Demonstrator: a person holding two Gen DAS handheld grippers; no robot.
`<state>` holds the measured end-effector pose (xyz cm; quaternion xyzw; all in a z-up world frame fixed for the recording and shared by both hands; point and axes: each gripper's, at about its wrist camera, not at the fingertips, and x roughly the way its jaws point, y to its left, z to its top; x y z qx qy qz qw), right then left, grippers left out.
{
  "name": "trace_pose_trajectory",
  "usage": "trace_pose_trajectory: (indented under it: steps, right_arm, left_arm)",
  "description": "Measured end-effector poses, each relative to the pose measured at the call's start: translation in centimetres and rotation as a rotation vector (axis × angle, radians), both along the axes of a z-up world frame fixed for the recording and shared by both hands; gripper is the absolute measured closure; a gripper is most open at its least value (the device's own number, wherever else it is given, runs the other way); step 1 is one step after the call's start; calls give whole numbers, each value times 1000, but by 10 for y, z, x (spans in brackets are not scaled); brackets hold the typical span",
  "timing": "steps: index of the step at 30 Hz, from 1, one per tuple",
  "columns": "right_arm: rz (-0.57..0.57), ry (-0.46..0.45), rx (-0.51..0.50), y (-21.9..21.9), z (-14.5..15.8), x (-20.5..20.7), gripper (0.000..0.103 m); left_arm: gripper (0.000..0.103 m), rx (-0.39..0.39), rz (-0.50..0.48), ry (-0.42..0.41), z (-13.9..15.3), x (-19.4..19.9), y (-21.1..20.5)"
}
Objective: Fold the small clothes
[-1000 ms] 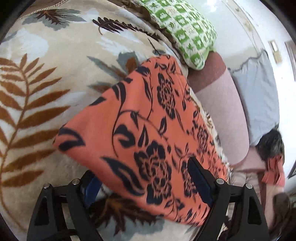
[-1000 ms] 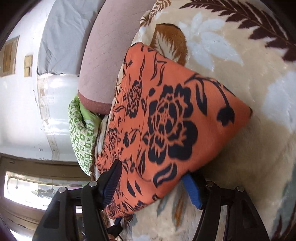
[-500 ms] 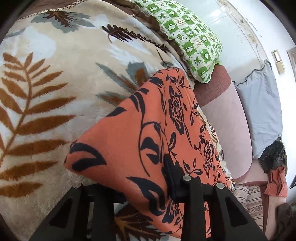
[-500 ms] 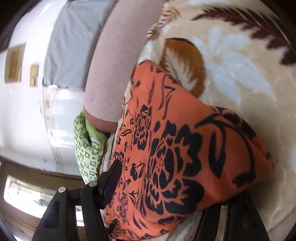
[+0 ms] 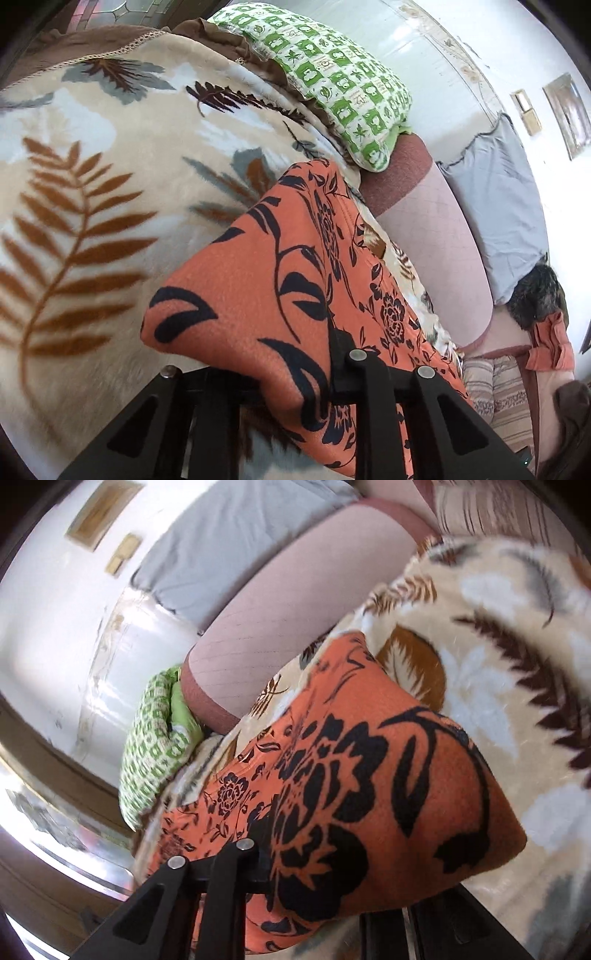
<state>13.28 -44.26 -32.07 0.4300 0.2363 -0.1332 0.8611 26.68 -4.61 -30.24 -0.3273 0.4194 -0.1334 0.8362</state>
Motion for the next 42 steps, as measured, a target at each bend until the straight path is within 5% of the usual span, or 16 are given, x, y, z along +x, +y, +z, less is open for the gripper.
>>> trace_pose_trajectory:
  steps: [6, 11, 14, 16, 18, 20, 24, 25, 26, 28, 30, 36, 42]
  right_arm:
    - [5, 51, 17, 6, 2, -48, 84]
    - [-9, 92, 161, 7, -19, -92, 84]
    - [-23, 166, 344, 2, -47, -115, 76]
    - [-49, 178, 491, -4, -62, -135, 51]
    - [-53, 146, 527, -4, -60, -156, 39]
    - [-40, 155, 427, 0, -38, -175, 39]
    - [78, 81, 214, 19, 15, -179, 39]
    - [106, 61, 154, 26, 28, -174, 41]
    - [128, 27, 96, 34, 40, -166, 42]
    - [155, 7, 21, 47, 49, -146, 61]
    - [186, 20, 7, 58, 41, -116, 73]
    - [211, 129, 16, 81, -12, -52, 77]
    - [274, 203, -6, 93, -42, -27, 79]
  left_arm:
    - [82, 28, -36, 36, -2, -49, 12]
    - [82, 95, -76, 38, -4, -85, 16]
    - [75, 72, -76, 94, -17, -82, 22]
    - [72, 33, -73, 115, -23, -76, 26]
    - [67, 2, -70, 116, -24, -75, 28]
    - [52, -23, -87, 105, -24, -71, 24]
    - [52, -11, -78, 76, -22, -68, 14]
    - [54, 9, -74, 68, -22, -67, 12]
    - [69, 26, -65, 62, -22, -67, 11]
    - [74, 48, -63, 66, -25, -65, 9]
    - [76, 47, -55, 65, -28, -64, 10]
    - [81, 74, -71, 25, -19, -67, 8]
    - [82, 211, -159, -160, 29, -86, -15]
